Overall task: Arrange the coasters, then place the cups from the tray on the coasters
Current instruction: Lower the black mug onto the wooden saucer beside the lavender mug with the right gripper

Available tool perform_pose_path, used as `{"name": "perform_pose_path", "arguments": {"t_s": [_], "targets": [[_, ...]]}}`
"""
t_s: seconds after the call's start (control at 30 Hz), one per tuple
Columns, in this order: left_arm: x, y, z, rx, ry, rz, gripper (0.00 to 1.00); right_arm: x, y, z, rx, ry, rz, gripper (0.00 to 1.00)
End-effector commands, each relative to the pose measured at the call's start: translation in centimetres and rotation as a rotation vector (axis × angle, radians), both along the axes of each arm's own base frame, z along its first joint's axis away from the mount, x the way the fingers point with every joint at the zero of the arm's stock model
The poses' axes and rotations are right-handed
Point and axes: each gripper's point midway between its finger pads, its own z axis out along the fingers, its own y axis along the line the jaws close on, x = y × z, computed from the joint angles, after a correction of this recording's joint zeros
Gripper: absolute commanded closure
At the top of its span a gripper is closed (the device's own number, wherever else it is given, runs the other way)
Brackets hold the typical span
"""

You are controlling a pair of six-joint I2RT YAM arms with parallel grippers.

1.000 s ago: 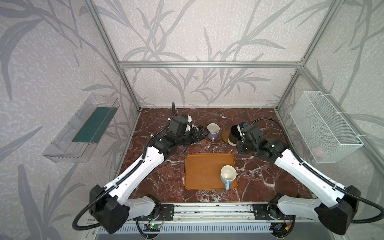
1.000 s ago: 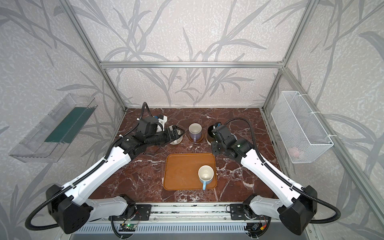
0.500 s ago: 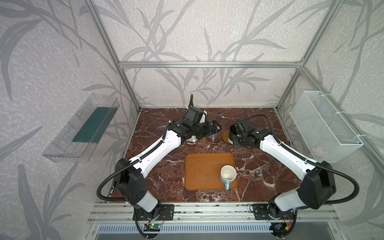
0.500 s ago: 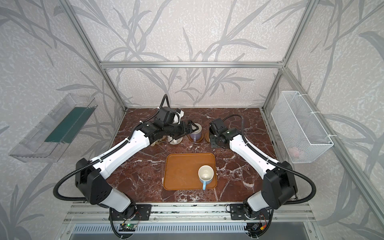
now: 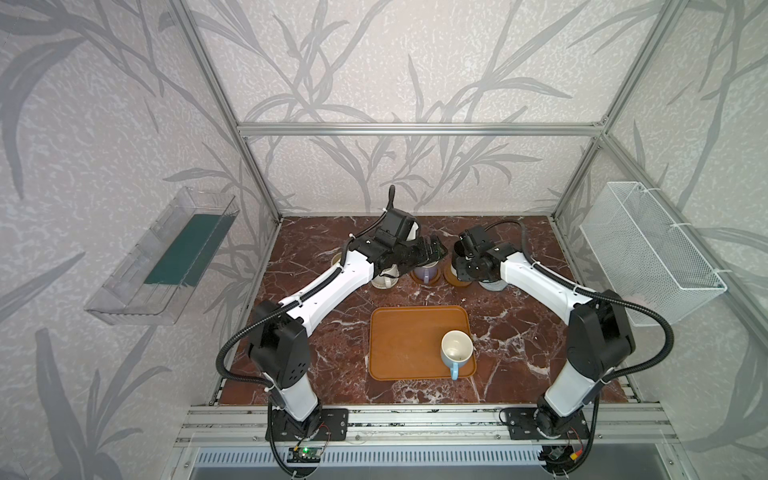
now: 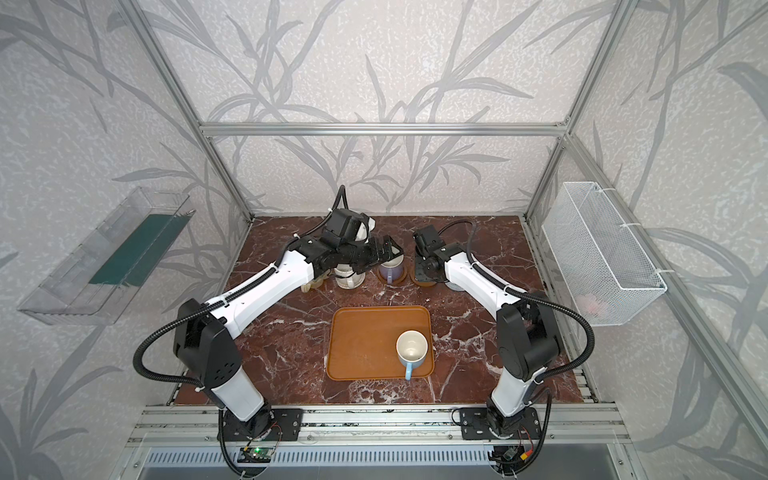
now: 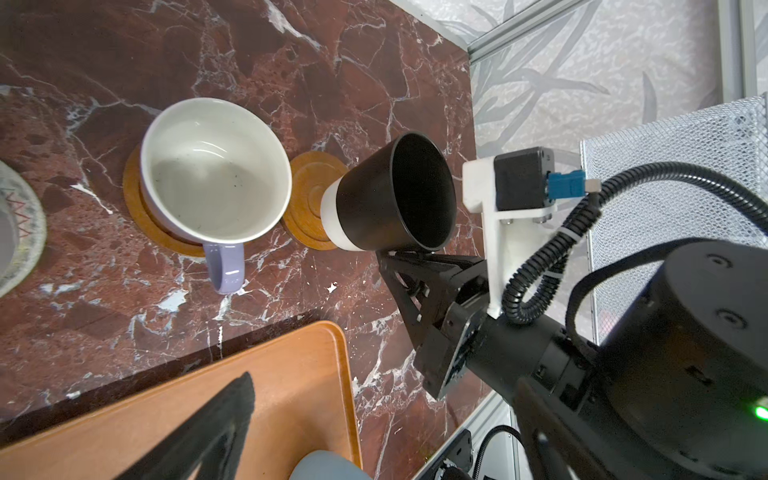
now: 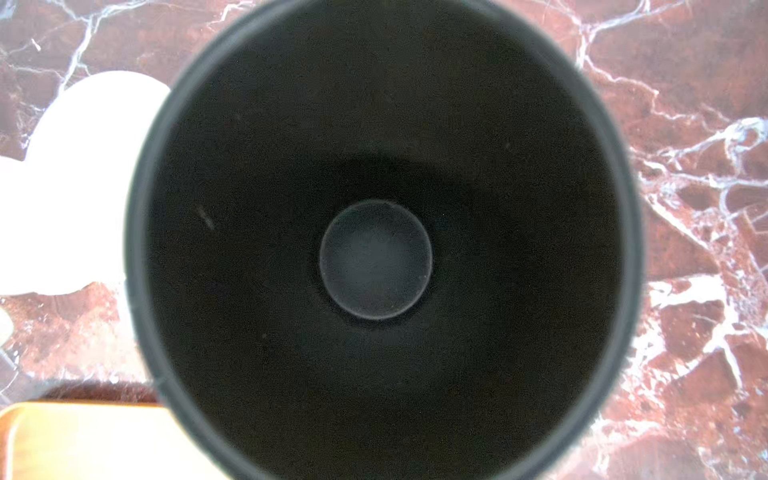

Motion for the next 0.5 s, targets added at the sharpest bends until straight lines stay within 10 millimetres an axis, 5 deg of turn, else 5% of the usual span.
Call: {"name": "perform_pose_path", "arguments": {"t_s": [0.0, 0.47], "targets": [[0.7, 0.4, 1.2, 0.008, -0.046, 0.037, 0.01, 2.6, 0.3, 1.8, 0.014, -0.098, -0.034, 1.00], [1.1, 0.5, -0.4, 0.021, -0.025, 0.055, 0.01, 3.1, 0.2, -0.9, -0.014, -0.055, -0.059, 1.00]]}}
